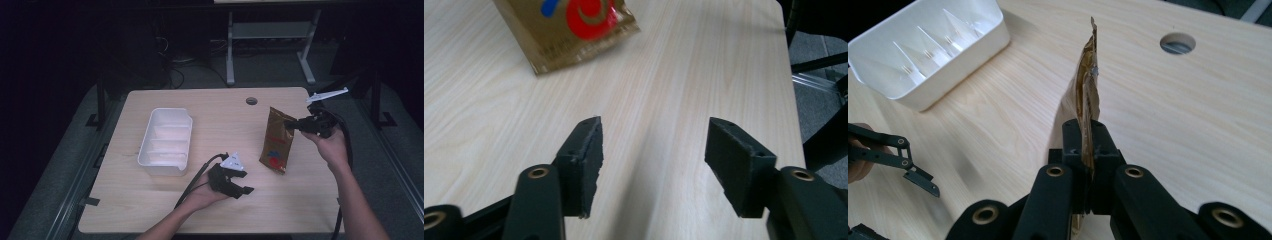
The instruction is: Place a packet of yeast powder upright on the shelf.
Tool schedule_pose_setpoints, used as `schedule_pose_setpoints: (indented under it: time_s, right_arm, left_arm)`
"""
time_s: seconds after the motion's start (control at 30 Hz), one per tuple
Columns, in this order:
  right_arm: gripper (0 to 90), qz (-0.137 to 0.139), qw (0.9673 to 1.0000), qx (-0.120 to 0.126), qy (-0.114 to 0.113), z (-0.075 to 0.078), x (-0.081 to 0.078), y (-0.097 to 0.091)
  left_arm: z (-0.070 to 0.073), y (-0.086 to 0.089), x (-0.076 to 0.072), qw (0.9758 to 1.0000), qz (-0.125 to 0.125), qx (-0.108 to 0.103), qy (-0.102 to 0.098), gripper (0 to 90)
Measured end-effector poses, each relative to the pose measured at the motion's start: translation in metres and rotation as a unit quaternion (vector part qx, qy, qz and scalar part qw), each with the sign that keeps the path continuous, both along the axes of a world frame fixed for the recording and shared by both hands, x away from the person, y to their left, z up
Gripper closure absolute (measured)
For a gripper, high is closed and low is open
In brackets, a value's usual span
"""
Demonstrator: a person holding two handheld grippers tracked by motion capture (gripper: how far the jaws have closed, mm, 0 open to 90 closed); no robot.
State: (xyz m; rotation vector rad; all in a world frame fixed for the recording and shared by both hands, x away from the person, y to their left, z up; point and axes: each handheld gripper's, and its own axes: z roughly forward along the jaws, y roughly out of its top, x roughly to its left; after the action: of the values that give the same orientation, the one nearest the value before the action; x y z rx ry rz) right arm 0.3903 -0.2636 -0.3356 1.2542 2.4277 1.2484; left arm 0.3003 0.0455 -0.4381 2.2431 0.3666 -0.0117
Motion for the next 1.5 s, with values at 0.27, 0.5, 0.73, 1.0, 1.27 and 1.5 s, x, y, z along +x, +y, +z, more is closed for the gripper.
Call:
schedule_pose_setpoints:
  time_s: [0.27,0.5,0.73,1.0,1.27,1.5]
  right_arm:
    - [88.9,0.009,0.9997,-0.004,-0.021,0.019,-0.001,0.010]
    - [89.0,0.017,0.9995,-0.004,-0.027,0.028,0.001,0.018]
    - [88.9,0.032,0.9990,-0.003,-0.030,0.030,0.002,0.027]
    - [88.7,0.050,0.9983,-0.001,-0.031,0.033,0.007,0.043]
    - [88.6,0.076,0.9965,0.001,-0.033,0.037,0.011,0.070]
    - [88.7,0.099,0.9942,0.007,-0.041,0.043,0.016,0.096]
  left_arm:
    - [-0.007,0.018,-0.007,1.0000,0.000,-0.008,0.003,27.9]
    - [-0.011,0.033,-0.016,1.0000,-0.001,-0.005,0.001,24.0]
    - [-0.013,0.047,-0.026,1.0000,-0.002,-0.001,-0.003,23.8]
    - [-0.014,0.062,-0.034,1.0000,-0.002,-0.001,-0.009,23.4]
    - [-0.016,0.074,-0.039,0.9999,-0.001,0.007,-0.013,23.0]
    - [-0.013,0.083,-0.044,0.9998,0.000,0.003,-0.020,22.9]
